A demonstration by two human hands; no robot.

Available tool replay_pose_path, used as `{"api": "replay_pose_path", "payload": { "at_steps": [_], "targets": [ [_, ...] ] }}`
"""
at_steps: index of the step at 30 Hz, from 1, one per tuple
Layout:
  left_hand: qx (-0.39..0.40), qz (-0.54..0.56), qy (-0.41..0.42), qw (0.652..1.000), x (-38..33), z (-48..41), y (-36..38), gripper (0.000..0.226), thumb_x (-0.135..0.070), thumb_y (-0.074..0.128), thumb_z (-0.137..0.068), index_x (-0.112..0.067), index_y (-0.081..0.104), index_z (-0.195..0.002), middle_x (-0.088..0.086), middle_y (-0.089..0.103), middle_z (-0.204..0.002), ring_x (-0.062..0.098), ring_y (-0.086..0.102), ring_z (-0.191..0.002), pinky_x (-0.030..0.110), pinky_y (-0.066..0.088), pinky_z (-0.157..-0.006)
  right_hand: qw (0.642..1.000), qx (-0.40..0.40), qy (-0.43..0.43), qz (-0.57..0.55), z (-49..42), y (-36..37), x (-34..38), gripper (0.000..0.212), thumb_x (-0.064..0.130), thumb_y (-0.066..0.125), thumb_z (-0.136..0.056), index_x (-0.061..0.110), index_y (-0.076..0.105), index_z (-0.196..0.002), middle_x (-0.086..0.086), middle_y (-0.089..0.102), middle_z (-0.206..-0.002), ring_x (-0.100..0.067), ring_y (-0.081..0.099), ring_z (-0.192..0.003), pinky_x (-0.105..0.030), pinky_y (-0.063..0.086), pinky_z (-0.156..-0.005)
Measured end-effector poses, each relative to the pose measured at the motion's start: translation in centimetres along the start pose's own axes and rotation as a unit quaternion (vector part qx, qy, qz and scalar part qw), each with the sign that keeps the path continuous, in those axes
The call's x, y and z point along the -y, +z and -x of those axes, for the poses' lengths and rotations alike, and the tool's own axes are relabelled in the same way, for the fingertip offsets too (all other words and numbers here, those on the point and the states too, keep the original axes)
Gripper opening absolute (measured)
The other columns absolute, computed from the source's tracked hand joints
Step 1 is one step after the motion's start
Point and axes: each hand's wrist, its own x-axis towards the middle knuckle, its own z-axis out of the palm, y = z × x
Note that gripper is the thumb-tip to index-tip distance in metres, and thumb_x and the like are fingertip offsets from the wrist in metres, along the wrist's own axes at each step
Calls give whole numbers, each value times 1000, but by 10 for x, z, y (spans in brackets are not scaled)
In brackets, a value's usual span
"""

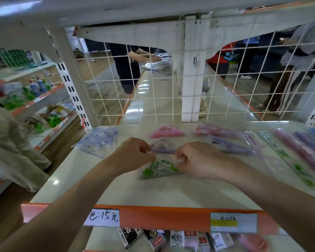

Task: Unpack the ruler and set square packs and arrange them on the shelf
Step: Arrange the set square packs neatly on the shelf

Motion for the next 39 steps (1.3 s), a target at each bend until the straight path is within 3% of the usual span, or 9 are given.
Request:
{"api": "replay_pose_path", "payload": {
  "at_steps": [4,10,16,24,27,30,34,37,39],
  "targets": [
    [60,-135,-10,989,3,15,2,61,-44,72,-77,-18,54,-129,-7,54,-106,11,55,-93,21,45,-80,1000,18,-21,-1,4,1,5,40,47,59,-87,26,58,-121,6,57,-116,-16,56,-102,-31,45,-84],
    [51,-203,20,978,-4,18,9,46,-41,67,-83,-21,59,-124,-5,51,-107,11,48,-94,18,37,-78,999,14,-39,5,5,7,9,21,30,60,-89,20,65,-106,2,59,-102,-15,58,-88,-27,49,-71],
    [43,-217,27,975,-5,13,9,44,-40,64,-86,-20,59,-125,1,54,-121,17,54,-108,18,37,-79,999,9,-44,16,2,5,12,33,24,57,-91,18,59,-123,2,53,-126,-15,54,-93,-24,41,-75],
    [4,-120,-7,993,15,14,-10,50,-39,65,-85,-19,53,-129,-1,53,-124,13,51,-107,21,40,-86,999,-7,-42,24,-9,-9,20,25,40,55,-92,27,58,-113,10,54,-112,-6,52,-93,-22,41,-74],
    [-60,-114,-56,990,42,7,-37,41,-35,65,-86,-16,60,-122,1,60,-116,18,56,-108,24,43,-88,996,-23,-81,18,-30,-17,47,31,41,52,-93,27,58,-120,9,51,-127,-12,49,-113,-29,41,-93],
    [-129,-88,-101,983,72,-8,-66,17,-26,66,-85,-11,67,-93,7,60,-93,29,60,-103,26,43,-77,996,-3,-94,-3,-61,-16,80,42,44,51,-94,28,49,-132,5,44,-141,-19,44,-126,-32,34,-100],
    [-185,-29,-179,966,115,-28,-96,19,-23,67,-79,-6,63,-86,17,60,-94,26,58,-81,34,44,-66,994,6,-98,-50,-115,2,114,53,45,53,-93,17,45,-137,-5,45,-143,-23,45,-128,-28,36,-97],
    [-183,13,-220,958,143,-40,-105,29,-30,70,-81,-9,62,-100,9,59,-97,23,56,-85,23,40,-65,996,22,-66,-56,-155,20,125,60,51,53,-90,10,45,-133,-13,52,-135,-30,51,-119,-33,42,-93],
    [-159,68,-229,958,155,-47,-106,27,-28,71,-83,-13,62,-103,3,56,-87,17,54,-81,14,38,-51,997,36,-34,-56,-176,31,129,65,58,52,-87,12,44,-132,-14,53,-131,-33,53,-116,-38,44,-95]
  ]
}}
